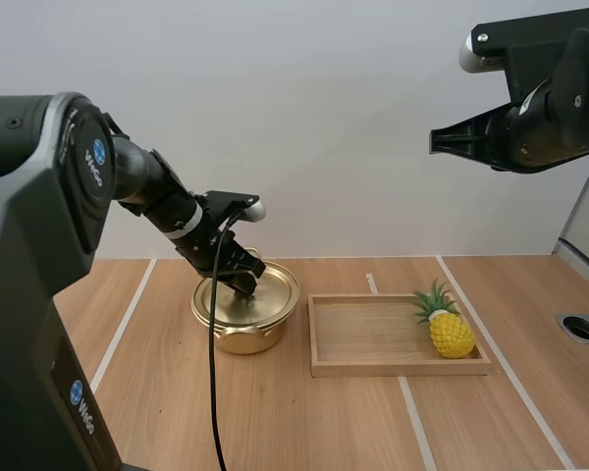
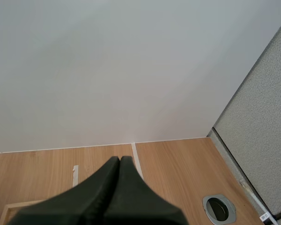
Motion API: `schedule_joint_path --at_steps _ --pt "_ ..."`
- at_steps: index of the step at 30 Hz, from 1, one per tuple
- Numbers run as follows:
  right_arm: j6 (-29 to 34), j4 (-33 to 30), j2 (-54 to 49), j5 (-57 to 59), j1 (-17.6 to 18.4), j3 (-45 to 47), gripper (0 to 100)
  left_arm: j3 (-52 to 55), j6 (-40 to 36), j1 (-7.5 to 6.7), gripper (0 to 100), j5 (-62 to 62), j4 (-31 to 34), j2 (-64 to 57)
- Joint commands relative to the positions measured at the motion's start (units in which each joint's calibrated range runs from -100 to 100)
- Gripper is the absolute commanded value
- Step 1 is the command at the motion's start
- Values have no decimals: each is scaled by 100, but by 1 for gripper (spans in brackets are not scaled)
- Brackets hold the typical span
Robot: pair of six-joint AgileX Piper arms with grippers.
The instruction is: Open the pot, put the pineapple inside, and close it
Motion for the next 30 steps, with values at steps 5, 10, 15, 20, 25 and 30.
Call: schedule_joint_path --at_steps 5,10,15,20,25,30 --pt "-44 0 -29 25 -30 -61 0 -188 -48 -20 0 61 -327 -328" --pt "-44 0 -29 25 -30 -61 0 -610 -290 -12 0 -1 -352 -973" --pt "-58 0 -29 15 -30 -61 0 -982 -502 -12 0 -337 -352 -1603" --pt "-56 12 -29 15 -30 -61 0 -1291 -759 -12 0 -339 -352 -2177" --pt "-56 64 -29 15 -5 -61 0 -1530 -935 -12 0 -339 -340 -2699" --pt "-106 221 -29 15 -5 -61 0 -1778 -1208 -12 0 -660 -186 -3219"
